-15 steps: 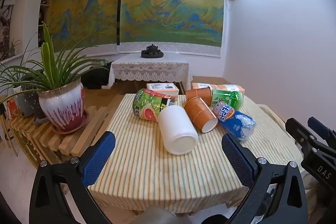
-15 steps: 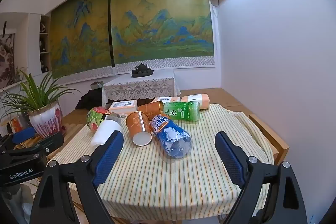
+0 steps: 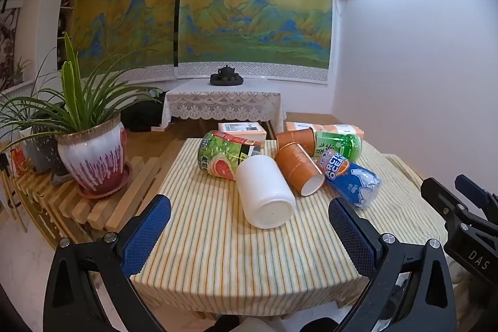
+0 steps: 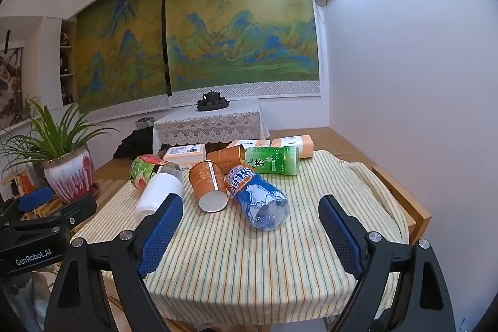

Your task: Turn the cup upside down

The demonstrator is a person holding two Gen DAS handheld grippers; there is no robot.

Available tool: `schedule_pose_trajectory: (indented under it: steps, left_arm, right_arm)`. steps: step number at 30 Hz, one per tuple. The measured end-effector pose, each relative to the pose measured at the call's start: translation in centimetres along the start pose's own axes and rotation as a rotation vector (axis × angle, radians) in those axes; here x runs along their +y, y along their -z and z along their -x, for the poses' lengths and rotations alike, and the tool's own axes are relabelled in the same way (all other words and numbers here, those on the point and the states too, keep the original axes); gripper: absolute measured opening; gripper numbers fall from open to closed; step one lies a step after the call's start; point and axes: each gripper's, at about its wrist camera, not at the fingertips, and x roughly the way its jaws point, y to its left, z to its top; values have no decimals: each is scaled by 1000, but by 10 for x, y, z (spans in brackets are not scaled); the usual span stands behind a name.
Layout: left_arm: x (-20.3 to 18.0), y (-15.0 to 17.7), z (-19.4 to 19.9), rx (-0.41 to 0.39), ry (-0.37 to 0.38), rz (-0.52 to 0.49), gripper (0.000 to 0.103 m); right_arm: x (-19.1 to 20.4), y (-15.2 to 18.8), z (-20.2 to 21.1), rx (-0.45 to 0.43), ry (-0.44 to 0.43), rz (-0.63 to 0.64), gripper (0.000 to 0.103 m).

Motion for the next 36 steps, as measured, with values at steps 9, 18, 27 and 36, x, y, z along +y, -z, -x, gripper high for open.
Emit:
schedule_pose_trajectory:
  steps: [9, 18, 27, 36]
  left_arm:
    - [0, -2, -3, -1, -3, -6, 103]
    - [1, -8, 5, -20, -5, -2, 103]
    - [1, -10, 6, -19, -3, -1, 103]
    - [2, -9, 4, -20, -3, 4, 103]
  right_arm:
    - [1, 0, -1, 0, -1, 2, 86]
    - [3, -1, 2, -8, -5, 3, 86]
    - [4, -1, 2, -5, -6, 7, 86]
    - [6, 2, -2, 5, -13, 11, 86]
